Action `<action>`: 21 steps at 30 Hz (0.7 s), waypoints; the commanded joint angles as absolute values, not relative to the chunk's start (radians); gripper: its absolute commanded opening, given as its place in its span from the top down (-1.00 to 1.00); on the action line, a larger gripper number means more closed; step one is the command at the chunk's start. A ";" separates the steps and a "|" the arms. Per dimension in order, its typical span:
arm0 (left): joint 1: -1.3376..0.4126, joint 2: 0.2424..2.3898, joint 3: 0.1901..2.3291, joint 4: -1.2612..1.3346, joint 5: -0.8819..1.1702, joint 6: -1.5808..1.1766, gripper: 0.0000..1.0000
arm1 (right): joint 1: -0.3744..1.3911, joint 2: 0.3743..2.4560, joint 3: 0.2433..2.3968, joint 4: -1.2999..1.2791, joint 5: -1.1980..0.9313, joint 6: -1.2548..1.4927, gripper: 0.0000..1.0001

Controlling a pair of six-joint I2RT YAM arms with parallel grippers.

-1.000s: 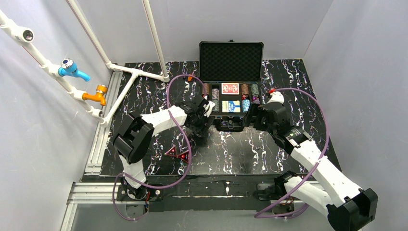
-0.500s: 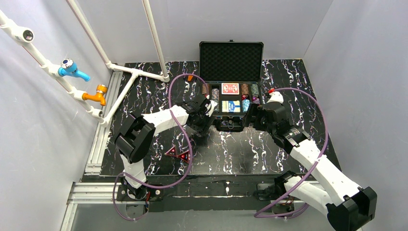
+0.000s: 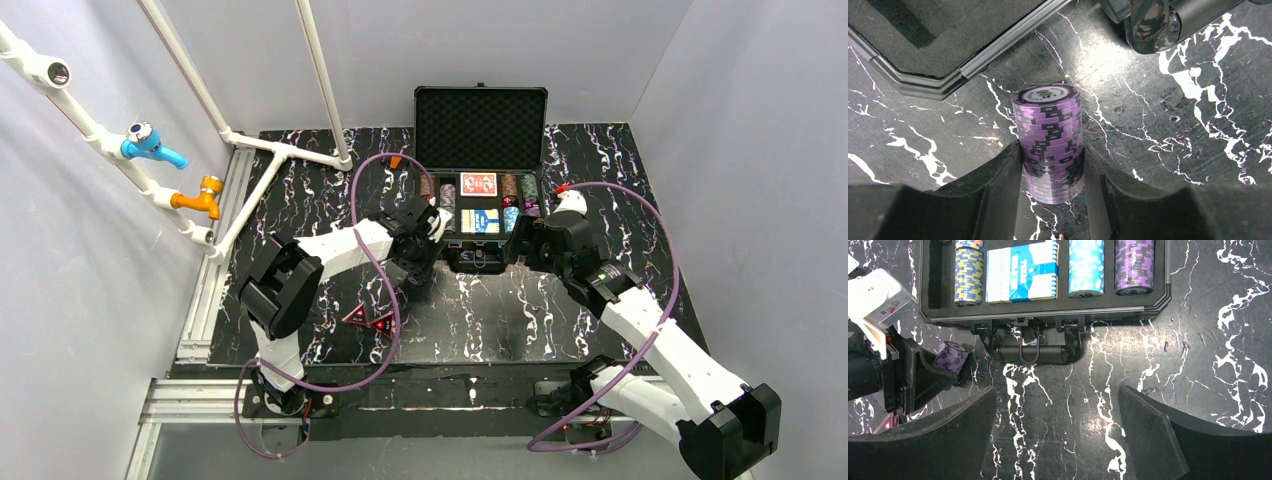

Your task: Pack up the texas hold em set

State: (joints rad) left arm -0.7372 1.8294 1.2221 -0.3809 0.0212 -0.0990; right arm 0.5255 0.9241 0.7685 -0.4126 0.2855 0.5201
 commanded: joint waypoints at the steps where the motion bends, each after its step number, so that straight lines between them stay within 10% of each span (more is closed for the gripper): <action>1: -0.745 1.756 1.216 -0.416 0.014 -0.107 0.97 | 0.523 0.921 0.763 -0.365 0.293 0.515 -0.96; 21: -0.745 1.506 1.142 -0.510 -0.087 -0.162 1.00 | 0.524 0.907 0.758 -0.363 0.276 0.524 -0.96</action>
